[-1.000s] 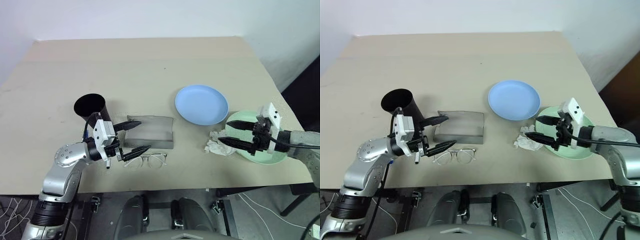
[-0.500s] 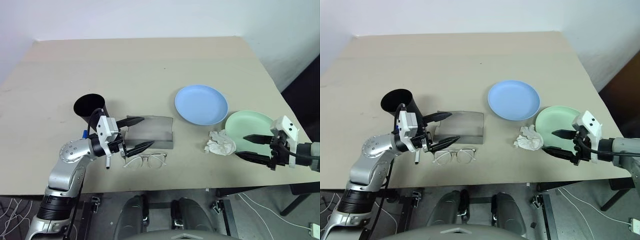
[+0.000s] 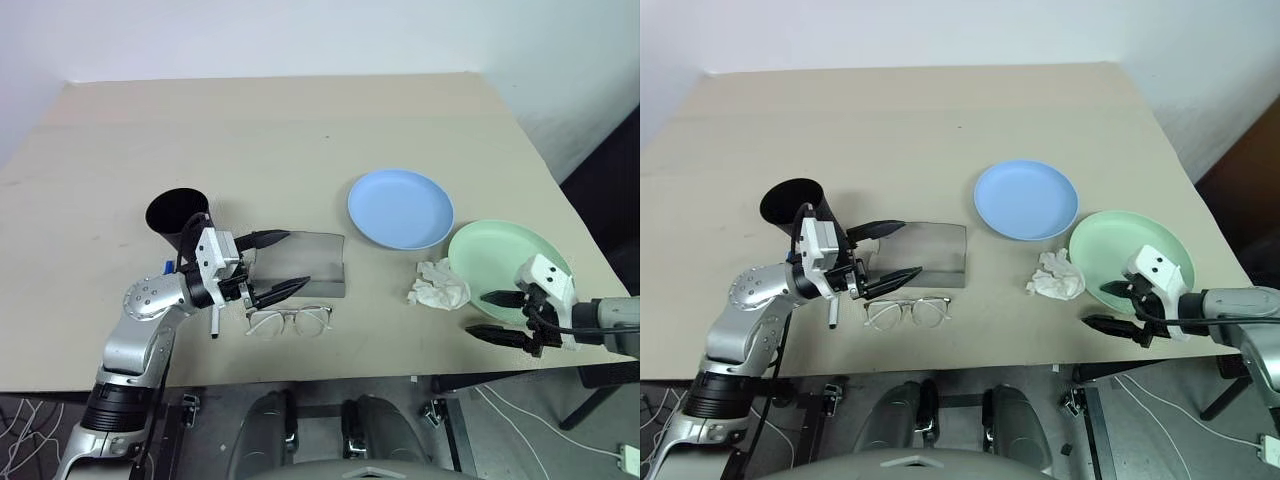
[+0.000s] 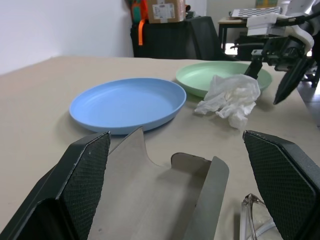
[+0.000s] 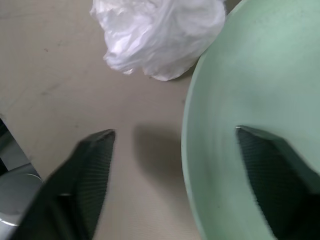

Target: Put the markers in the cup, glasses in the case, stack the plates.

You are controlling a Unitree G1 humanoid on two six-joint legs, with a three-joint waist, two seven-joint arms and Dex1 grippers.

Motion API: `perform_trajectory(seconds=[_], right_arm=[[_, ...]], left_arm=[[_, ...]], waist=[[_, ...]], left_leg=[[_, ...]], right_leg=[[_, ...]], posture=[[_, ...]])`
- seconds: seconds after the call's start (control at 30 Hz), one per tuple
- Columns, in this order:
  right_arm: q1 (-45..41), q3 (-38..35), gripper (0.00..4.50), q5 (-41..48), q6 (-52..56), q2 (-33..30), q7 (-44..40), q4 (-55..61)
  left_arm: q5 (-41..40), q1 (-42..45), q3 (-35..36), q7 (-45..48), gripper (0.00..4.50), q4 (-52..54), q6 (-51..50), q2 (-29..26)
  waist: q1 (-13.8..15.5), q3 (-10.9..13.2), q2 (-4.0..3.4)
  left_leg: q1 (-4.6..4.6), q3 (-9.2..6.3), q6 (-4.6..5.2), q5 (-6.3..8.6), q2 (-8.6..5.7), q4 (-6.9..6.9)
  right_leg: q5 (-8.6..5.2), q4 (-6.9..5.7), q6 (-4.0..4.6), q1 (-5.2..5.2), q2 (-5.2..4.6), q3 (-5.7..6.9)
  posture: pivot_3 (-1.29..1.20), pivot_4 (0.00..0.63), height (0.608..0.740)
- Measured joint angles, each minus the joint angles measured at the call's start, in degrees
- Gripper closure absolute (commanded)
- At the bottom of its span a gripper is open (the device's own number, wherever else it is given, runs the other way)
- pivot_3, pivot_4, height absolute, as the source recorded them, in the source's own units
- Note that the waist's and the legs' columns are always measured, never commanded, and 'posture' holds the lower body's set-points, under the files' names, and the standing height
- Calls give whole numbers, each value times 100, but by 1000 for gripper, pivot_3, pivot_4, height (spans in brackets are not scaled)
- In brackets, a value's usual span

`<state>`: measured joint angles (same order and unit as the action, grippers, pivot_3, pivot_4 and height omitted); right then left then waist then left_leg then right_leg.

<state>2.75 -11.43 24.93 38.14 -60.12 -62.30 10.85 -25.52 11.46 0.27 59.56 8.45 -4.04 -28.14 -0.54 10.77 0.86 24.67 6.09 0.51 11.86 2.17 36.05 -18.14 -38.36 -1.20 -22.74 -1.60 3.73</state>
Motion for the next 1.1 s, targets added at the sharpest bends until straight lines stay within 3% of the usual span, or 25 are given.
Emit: perform_trajectory(seconds=[0.3, 0.8, 0.97, 1.1], right_arm=[[-216, -21, 4494, -91, 101, -100, -31, -100], [-341, -805, 4494, 252, 383, -191, -87, -144], [-823, -1153, 4494, 286, 368, -401, -25, -669], [-1913, -1199, 4494, 417, 272, -313, 180, -955]], left_arm=[[1, -65, -1, -29, 40, 31, -5, -2], [2, -59, -86, -28, 40, 33, -13, 0], [1, 16, -107, 58, 40, -39, -11, -28], [5, 117, -103, 54, 40, -139, -4, -54]], waist=[[-8, -2, 4], [-5, -5, 9], [-4, -2, 3], [-44, 4, -9]], left_leg=[[-5, 0, 0, 0, 0, 3], [-15, 0, 0, 1, 2, 6], [-14, 0, 0, 1, 1, 5], [-10, 3, 1, 0, 1, -3]], right_leg=[[1, 0, 0, 6, 0, 0], [5, 4, 5, 17, -4, -2], [10, 5, 16, 15, -4, -2], [10, 4, 15, 4, 2, -6]], posture=[[0, 150, 715], [0, 150, 715], [0, 150, 715], [0, 150, 715]])
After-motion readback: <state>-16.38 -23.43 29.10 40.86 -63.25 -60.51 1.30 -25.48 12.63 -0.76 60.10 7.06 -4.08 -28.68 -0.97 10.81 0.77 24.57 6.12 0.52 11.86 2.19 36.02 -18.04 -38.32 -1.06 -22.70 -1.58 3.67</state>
